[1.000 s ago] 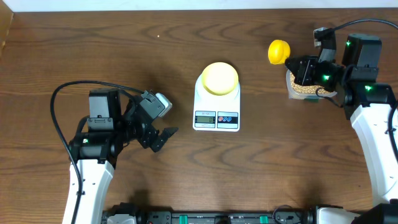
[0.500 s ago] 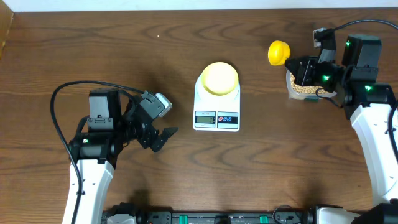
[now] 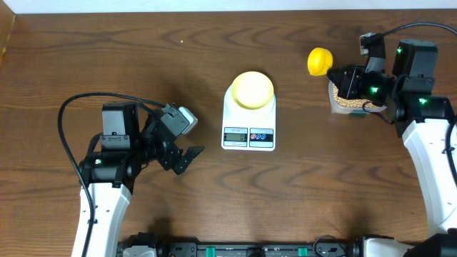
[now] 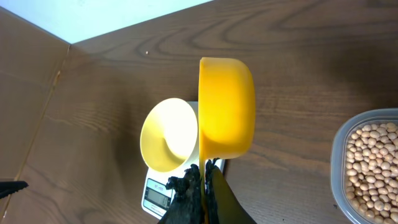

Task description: Scoop item into bowl and weigh 50g on scale

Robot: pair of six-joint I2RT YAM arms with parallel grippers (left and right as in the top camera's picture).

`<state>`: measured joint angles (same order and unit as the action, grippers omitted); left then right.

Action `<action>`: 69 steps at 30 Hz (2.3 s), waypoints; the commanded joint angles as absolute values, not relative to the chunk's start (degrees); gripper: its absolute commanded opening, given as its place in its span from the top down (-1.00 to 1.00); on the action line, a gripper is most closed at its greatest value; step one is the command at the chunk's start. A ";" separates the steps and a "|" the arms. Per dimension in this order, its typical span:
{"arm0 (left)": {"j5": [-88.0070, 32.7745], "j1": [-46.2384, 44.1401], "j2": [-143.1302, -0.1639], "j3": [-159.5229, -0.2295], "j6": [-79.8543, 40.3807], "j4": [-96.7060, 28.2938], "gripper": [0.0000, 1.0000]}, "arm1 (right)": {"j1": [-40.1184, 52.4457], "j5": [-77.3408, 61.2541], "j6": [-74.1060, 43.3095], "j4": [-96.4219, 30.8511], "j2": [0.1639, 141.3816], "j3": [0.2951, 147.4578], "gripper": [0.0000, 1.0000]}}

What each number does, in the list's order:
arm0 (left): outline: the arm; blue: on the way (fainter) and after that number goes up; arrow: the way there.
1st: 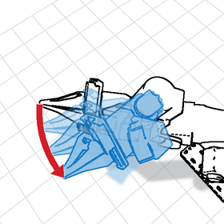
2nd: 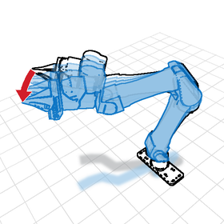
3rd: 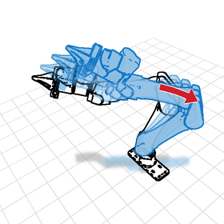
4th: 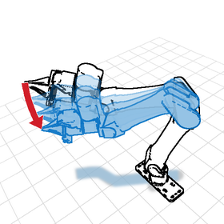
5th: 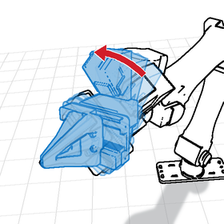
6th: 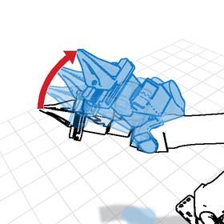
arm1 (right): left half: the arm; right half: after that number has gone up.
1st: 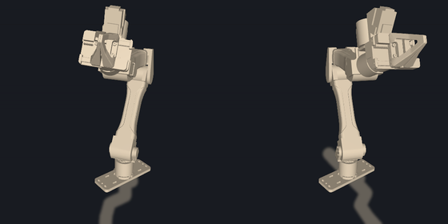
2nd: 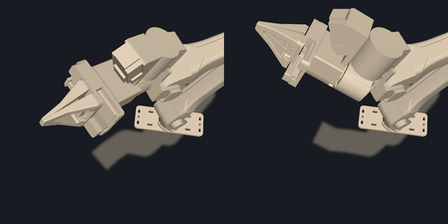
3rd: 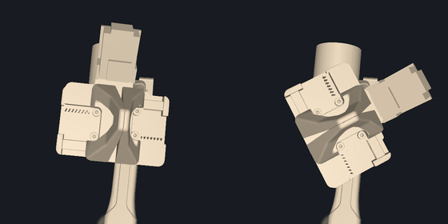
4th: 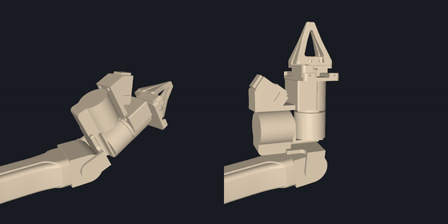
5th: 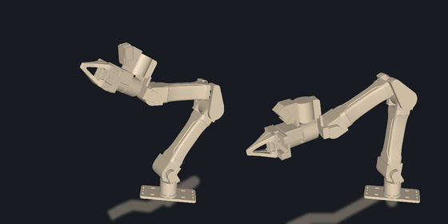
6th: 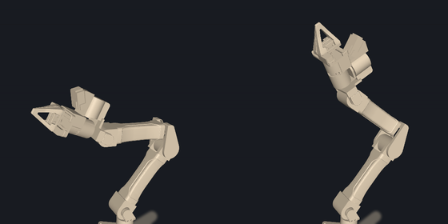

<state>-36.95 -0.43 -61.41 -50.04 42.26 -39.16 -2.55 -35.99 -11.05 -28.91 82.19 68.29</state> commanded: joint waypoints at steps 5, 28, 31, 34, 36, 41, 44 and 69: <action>-36.75 -0.19 -61.73 -49.87 42.61 -39.35 -0.95 | -2.66 -35.94 -10.20 -29.17 81.62 69.49 0.98; -36.75 -0.19 -61.73 -49.87 42.61 -39.38 -0.95 | -2.63 -34.41 -10.20 -30.28 81.65 69.65 0.98; -36.75 -0.19 -61.73 -49.87 42.61 -39.35 -0.95 | -2.63 -34.04 -10.15 -30.20 81.65 69.65 0.97; -36.75 -0.16 -61.73 -49.87 42.61 -39.35 -0.95 | -2.63 -34.02 -9.21 -30.26 81.65 69.65 0.98; -36.75 -0.16 -61.73 -49.87 42.61 -39.38 -0.95 | -2.63 -33.98 -8.14 -30.74 81.65 69.65 0.98; -36.75 -0.16 -61.73 -49.87 42.61 -39.35 -0.95 | -2.63 -34.06 -6.52 -32.42 81.65 69.67 0.98; -36.75 -0.19 -61.73 -49.87 42.61 -39.38 -0.95 | -2.59 -34.04 -5.89 -34.98 81.62 69.67 0.98; -36.75 -0.16 -61.73 -49.87 42.61 -39.35 -0.96 | -2.59 -30.85 1.37 -34.54 81.62 69.71 0.98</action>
